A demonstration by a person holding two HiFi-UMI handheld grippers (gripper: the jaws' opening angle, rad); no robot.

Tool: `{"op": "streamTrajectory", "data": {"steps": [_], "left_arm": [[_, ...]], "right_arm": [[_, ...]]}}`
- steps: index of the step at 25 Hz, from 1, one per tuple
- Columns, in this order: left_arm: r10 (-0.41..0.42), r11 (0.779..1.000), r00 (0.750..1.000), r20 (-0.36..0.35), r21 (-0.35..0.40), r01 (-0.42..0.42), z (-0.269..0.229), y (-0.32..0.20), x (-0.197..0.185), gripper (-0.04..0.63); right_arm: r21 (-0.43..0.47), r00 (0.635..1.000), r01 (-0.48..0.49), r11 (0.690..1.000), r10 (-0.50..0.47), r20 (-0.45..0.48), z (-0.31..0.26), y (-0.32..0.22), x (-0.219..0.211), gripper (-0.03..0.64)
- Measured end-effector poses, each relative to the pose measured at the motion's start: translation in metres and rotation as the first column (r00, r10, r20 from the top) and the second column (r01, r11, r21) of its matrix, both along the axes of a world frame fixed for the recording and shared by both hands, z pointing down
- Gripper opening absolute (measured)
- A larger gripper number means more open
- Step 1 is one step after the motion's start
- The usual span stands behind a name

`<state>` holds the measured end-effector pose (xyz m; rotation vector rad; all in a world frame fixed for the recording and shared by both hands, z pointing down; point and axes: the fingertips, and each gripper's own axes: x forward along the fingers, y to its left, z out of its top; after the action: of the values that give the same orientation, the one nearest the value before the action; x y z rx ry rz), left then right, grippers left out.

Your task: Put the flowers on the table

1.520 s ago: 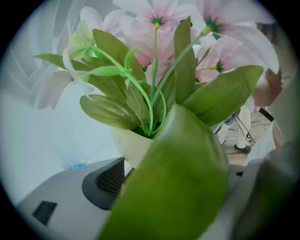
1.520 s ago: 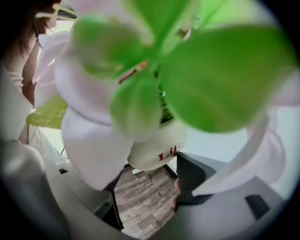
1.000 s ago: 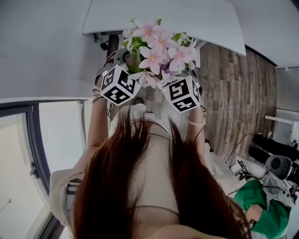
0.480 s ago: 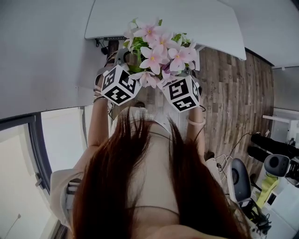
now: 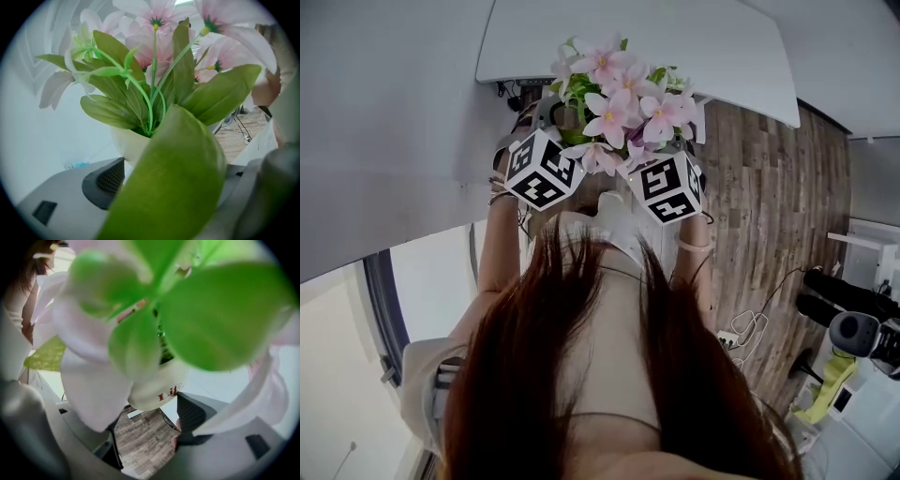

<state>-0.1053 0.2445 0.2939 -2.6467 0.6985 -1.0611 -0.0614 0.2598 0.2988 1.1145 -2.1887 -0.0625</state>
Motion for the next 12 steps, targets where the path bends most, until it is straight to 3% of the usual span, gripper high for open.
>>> {"op": "streamTrajectory", "data": {"steps": [12], "left_arm": [[-0.046, 0.999, 0.999, 0.005, 0.011, 0.046, 0.0043, -0.0029, -0.0009, 0.376]], "right_arm": [[0.005, 0.999, 0.041, 0.999, -0.041, 0.008, 0.0047, -0.0052, -0.0004, 0.374]]}}
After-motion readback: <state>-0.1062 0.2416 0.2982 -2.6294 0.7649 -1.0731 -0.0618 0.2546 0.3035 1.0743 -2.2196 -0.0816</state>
